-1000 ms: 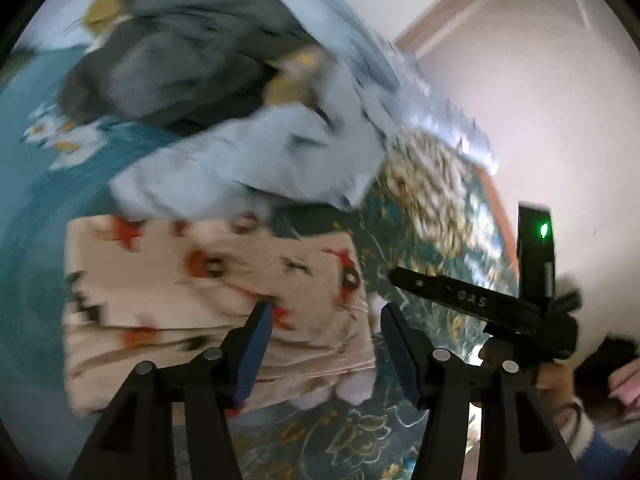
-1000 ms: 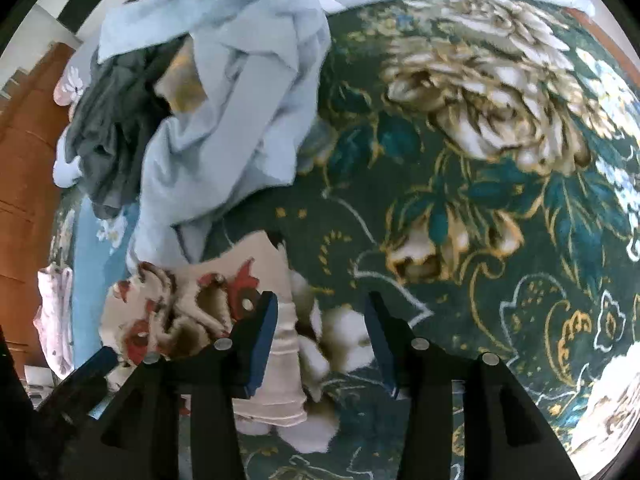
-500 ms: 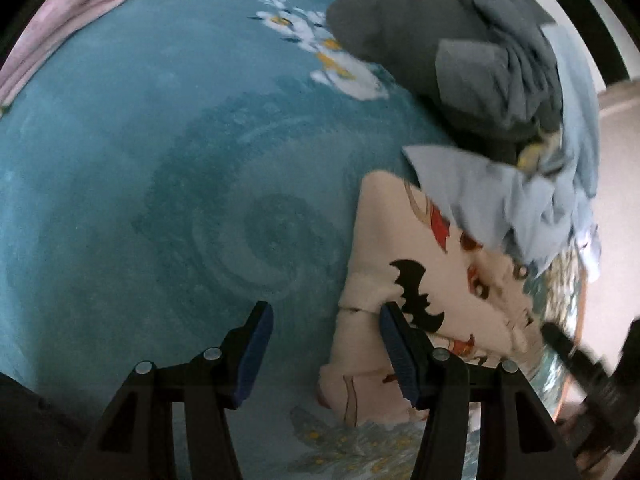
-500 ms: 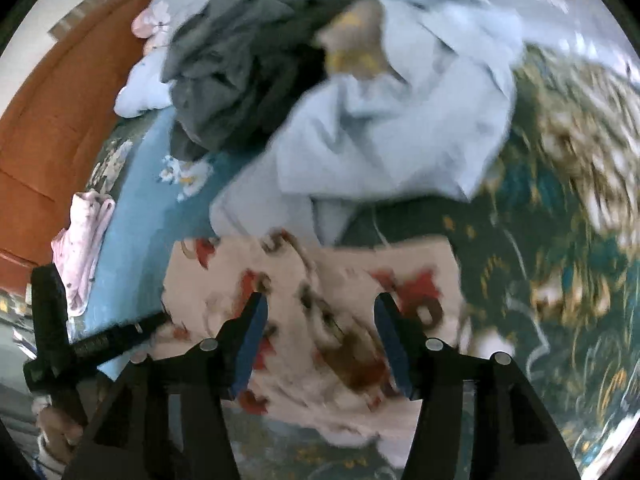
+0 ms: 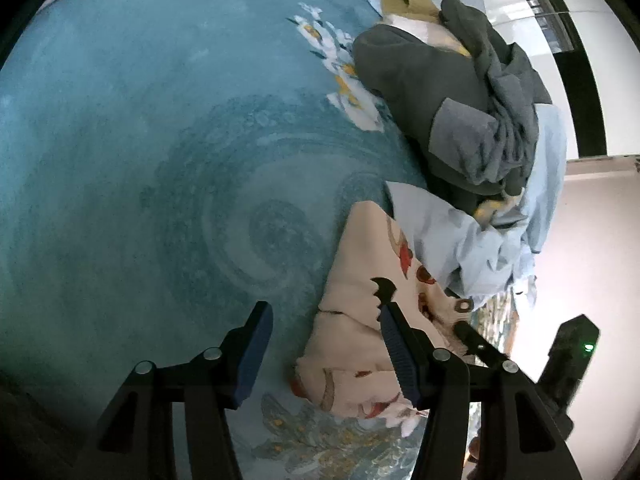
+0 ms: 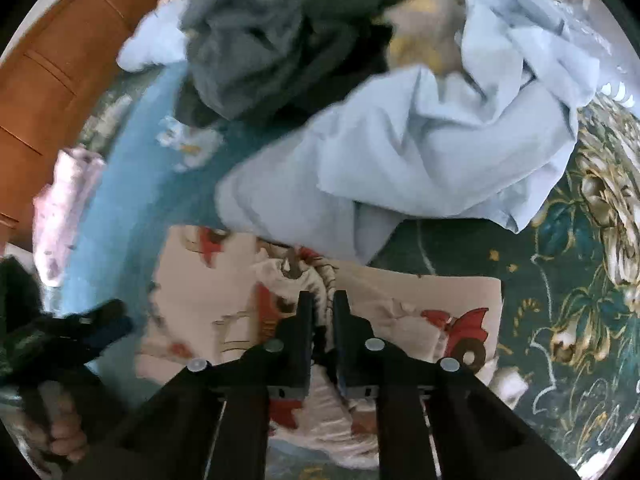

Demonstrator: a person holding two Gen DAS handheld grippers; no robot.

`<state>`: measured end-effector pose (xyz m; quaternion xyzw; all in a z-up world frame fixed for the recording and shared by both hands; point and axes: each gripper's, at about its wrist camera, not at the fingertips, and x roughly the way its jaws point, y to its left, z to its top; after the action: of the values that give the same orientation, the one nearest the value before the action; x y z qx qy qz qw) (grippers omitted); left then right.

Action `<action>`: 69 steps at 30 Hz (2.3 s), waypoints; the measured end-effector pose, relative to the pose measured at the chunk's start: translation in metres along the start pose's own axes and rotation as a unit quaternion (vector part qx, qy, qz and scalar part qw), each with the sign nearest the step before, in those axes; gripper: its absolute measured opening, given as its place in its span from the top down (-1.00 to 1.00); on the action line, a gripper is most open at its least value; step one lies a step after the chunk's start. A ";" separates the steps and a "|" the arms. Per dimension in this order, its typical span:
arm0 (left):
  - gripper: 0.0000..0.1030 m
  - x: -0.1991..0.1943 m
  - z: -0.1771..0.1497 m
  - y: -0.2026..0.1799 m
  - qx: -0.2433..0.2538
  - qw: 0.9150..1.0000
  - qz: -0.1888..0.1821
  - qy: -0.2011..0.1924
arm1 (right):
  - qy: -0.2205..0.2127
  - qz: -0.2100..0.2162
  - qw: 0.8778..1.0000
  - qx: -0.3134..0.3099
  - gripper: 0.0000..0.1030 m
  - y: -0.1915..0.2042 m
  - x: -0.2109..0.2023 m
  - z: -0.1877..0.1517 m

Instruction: Fold clothes

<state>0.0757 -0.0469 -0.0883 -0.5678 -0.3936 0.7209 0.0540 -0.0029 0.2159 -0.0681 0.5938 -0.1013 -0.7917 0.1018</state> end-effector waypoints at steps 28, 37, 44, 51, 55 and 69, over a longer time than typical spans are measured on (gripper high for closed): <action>-0.17 0.020 -0.013 -0.011 0.035 0.994 0.077 0.071 | 0.012 0.038 0.990 0.138 0.04 -0.082 -0.006 -0.054; -0.18 0.023 -0.018 -0.015 0.044 0.991 0.072 0.106 | 0.007 0.032 0.991 0.128 0.62 -0.061 0.001 -0.046; -0.26 0.029 -0.025 -0.025 0.080 0.981 0.119 0.128 | -0.082 0.064 0.986 0.128 0.73 -0.067 -0.053 -0.041; -0.28 0.032 -0.025 -0.027 0.086 0.980 0.113 0.139 | -0.020 0.015 0.986 0.164 0.73 -0.088 -0.003 -0.059; -0.25 0.012 -0.016 -0.024 0.064 0.992 0.030 0.101 | -0.023 0.016 0.989 0.145 0.71 -0.082 -0.007 -0.054; -0.27 0.057 0.000 -0.029 0.094 0.992 -0.002 0.087 | -0.016 0.033 0.983 0.181 -0.27 -0.109 0.018 -0.067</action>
<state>0.0452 0.0035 -0.1141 -0.6197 -0.3194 0.7025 0.1427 0.0522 0.3123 -0.1333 0.5856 -0.2645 -0.7660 0.0173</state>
